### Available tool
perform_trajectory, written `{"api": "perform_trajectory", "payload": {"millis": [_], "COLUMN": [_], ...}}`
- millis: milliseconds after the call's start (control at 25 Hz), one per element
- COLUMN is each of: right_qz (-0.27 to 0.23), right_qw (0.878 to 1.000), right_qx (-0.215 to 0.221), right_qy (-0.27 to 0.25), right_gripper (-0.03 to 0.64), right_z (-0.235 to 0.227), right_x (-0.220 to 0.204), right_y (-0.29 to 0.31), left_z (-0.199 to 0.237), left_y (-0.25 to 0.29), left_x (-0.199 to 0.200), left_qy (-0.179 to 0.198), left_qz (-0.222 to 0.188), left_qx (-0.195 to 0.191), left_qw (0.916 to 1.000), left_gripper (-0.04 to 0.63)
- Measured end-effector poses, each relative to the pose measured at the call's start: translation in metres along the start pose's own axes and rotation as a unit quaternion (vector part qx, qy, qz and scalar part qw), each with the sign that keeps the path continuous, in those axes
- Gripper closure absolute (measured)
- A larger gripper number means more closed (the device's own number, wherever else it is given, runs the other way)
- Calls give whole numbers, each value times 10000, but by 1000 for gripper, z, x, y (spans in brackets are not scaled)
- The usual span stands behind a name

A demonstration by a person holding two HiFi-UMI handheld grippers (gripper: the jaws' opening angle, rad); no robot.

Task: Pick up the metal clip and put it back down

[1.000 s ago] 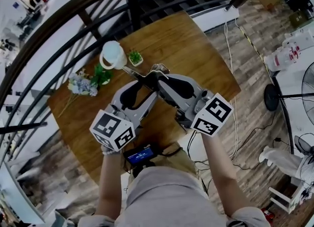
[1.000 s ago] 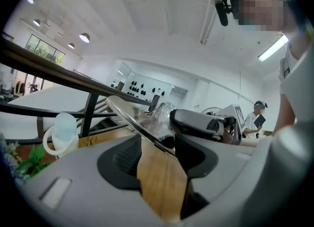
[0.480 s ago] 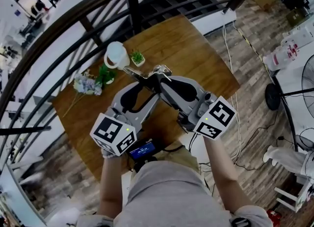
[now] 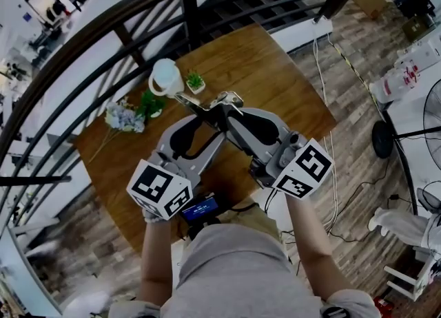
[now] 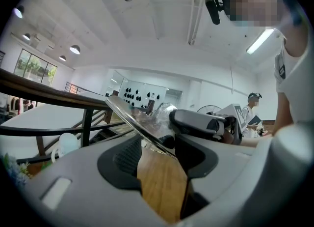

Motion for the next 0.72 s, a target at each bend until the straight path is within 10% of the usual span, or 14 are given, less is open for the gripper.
{"api": "perform_trajectory", "payload": {"millis": [720], "right_qz": [96], "right_qw": [9998], "right_qx": [-71], "right_qy": [134], "right_gripper": [583], "right_z": [-15], "right_x": [-6], "right_y": [1], "left_z": [8], "left_y": [11], "left_x": [-10], "left_qy": [-104], "left_qz": [94], "left_qx": [57], "left_qw": [9999], "left_gripper": [376]}}
Point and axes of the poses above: the fingertips, and each gripper's own axes: y forward along the fingers, z to its left, x out of its top, the point moved 1 cm from there along -y, backward along the fingers, and after that the axes turned 7 degrees about -z, right-handed, at the moved point
